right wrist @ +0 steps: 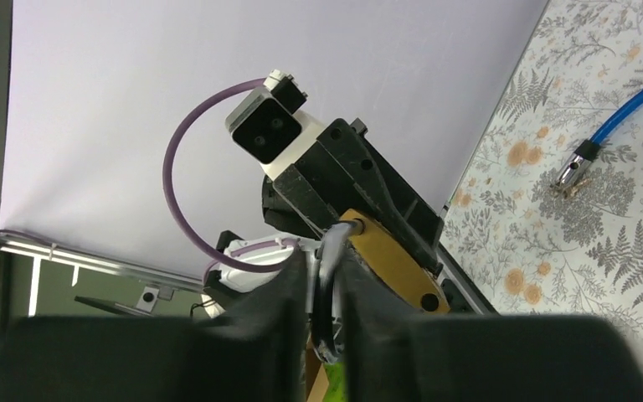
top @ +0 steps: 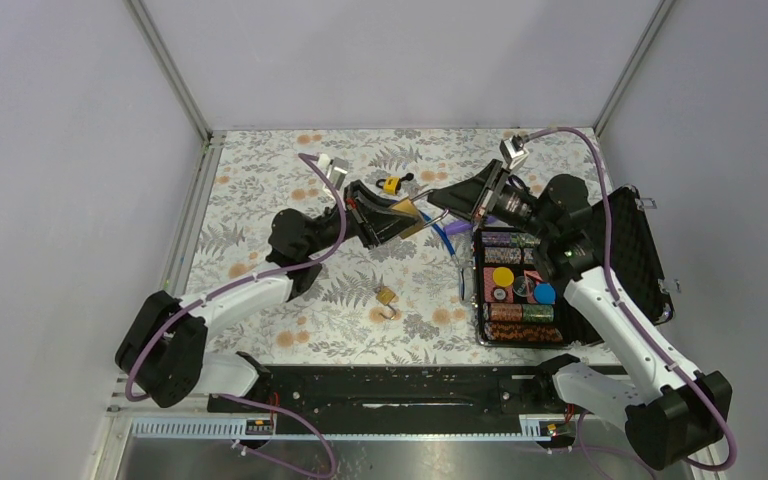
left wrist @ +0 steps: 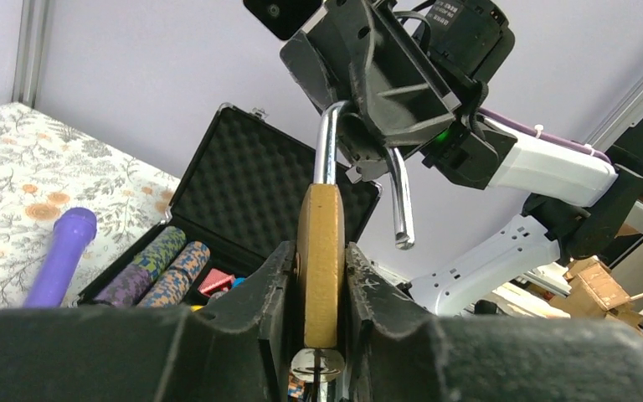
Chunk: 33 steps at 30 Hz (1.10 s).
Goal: Lock with the key
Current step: Lock the lock.
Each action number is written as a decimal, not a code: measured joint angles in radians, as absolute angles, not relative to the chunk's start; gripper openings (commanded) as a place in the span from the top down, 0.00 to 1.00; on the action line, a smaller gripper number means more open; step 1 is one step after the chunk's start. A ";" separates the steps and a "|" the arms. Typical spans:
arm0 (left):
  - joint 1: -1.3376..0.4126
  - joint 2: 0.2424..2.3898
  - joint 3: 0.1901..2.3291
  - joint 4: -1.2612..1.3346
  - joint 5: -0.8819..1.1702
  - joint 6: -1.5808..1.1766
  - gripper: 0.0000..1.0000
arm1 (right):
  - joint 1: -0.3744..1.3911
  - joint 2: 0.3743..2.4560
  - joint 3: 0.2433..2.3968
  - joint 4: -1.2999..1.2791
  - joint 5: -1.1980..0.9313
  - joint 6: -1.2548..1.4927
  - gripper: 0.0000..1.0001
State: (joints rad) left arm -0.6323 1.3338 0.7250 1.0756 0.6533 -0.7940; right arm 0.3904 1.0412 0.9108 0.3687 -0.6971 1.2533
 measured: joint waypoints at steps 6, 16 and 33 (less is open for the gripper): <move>-0.633 1.303 0.744 0.865 0.655 -0.770 1.00 | 0.390 1.043 0.912 0.321 -0.718 1.120 0.24; -0.583 1.174 0.859 0.352 0.742 -0.683 1.00 | 0.365 1.010 0.912 0.119 -0.839 0.765 0.38; -0.558 1.169 0.953 0.311 0.985 -0.819 1.00 | 0.362 0.981 0.936 0.067 -0.964 0.647 0.72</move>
State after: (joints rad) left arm -0.5575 1.1690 0.9531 0.3115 0.9852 -0.8188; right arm 0.3618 0.9813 0.9360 0.0669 -0.9638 0.6472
